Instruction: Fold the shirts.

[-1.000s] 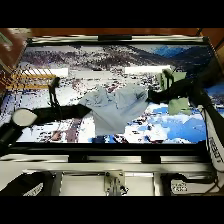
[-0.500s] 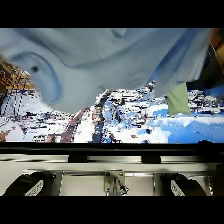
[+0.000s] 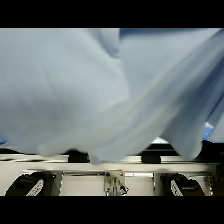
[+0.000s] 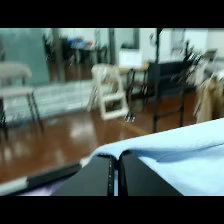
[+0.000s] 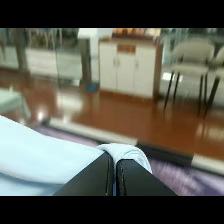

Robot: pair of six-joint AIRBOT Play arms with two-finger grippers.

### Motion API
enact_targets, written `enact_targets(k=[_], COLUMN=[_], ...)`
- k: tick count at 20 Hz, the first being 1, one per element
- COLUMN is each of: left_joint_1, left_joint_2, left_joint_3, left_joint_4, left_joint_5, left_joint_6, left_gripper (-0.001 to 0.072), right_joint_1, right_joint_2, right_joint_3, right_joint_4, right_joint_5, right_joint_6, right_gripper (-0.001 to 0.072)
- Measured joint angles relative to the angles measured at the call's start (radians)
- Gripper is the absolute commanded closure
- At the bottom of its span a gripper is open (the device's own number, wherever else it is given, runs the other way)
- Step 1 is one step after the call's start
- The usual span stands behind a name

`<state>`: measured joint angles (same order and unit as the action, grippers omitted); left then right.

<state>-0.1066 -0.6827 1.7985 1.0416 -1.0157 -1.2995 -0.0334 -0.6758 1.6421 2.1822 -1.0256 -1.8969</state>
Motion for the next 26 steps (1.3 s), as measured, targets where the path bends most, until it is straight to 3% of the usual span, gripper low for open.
enact_targets(k=[4,7,12,17,18,19,20,21,25,26], left_joint_1=[0.0,0.0,0.001,0.0,0.001,0.001,0.002,0.006,0.077,0.11], left_joint_2=[-0.001,-0.019,-0.134,-0.309,-0.343,-0.376,-0.405,-0.429,-0.469,-0.468], left_joint_3=[-0.172,-0.387,-0.671,-0.754,-0.76,-0.764,-0.766,-0.766,-0.731,-0.725], left_joint_4=[0.256,0.393,0.484,0.489,0.48,0.464,0.438,0.397,0.253,0.238], left_joint_5=[-0.114,-0.119,-0.02,0.029,0.031,0.033,0.033,0.032,-0.083,-0.146], left_joint_6=[-0.06,-0.117,-0.234,-0.316,-0.323,-0.332,-0.345,-0.365,-0.368,-0.348], left_gripper=[0.0673,0.0672,0.0673,0.0672,0.0644,0.0411,0.0133,0.0073,0.0092,0.0179], right_joint_1=[0.009,0.053,0.167,0.216,0.219,0.221,0.222,0.222,0.19,0.171], right_joint_2=[-0.169,-0.336,-0.664,-0.824,-0.838,-0.847,-0.852,-0.852,-0.774,-0.744], right_joint_3=[-0.049,-0.147,-0.228,-0.243,-0.245,-0.245,-0.245,-0.245,-0.245,-0.245], right_joint_4=[-0.012,-0.024,-0.031,-0.013,-0.014,-0.016,-0.019,-0.021,-0.135,-0.198], right_joint_5=[-0.208,-0.231,-0.044,0.214,0.241,0.254,0.26,0.258,0.137,0.072], right_joint_6=[0.039,0.051,0.045,0.086,0.092,0.1,0.106,0.106,0.114,0.121], right_gripper=[0.065,0.065,0.0649,0.0639,0.053,0.0213,0.0074,0.0074,0.0076,0.0077])
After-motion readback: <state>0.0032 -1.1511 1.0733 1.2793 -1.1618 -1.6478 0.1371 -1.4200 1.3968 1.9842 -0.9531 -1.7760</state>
